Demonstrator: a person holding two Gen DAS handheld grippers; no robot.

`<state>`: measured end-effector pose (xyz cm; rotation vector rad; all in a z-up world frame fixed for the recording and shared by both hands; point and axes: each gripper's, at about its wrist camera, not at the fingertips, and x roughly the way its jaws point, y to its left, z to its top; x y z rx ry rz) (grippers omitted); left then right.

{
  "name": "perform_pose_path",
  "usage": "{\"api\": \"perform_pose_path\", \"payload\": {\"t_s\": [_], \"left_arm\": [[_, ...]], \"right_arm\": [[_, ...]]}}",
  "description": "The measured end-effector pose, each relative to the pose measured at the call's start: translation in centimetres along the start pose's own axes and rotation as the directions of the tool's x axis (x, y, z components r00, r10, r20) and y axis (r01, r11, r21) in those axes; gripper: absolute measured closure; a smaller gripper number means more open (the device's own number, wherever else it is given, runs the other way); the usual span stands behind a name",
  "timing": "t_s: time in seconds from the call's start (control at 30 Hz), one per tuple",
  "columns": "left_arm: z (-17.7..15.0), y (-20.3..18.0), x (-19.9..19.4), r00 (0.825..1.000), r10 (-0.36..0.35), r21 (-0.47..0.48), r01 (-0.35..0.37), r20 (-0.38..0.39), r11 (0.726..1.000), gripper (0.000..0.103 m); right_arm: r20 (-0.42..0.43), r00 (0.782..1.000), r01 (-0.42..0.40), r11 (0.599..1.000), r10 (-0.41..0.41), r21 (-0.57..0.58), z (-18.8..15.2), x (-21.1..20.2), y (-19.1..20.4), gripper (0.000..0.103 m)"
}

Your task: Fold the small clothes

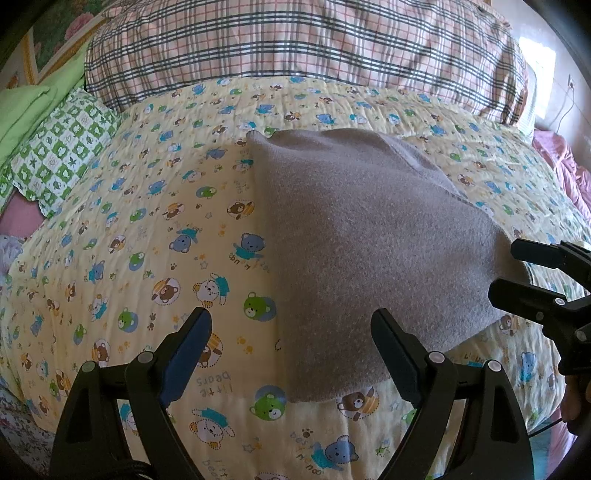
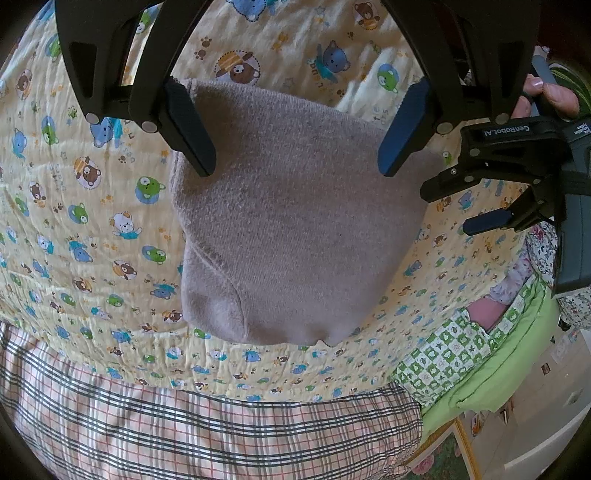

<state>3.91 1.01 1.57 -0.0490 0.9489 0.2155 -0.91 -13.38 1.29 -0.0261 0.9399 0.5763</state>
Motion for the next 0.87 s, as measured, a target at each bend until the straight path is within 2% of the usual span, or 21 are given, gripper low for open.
{"api": "perform_pose_path", "payload": {"t_s": [0.37,0.87], "left_arm": [[1.4,0.3,0.4,1.000,-0.004,0.009,0.004,0.023,1.000,0.015],[2.1,1.3,0.5,1.000,-0.011,-0.030,0.012,0.028,0.999,0.014]], "right_arm": [[0.008,1.000,0.008,1.000,-0.008,0.018,1.2,0.1,-1.1,0.013],[0.025,0.999,0.023,0.999,-0.024,0.035,1.4,0.6,-2.0,0.013]]}}
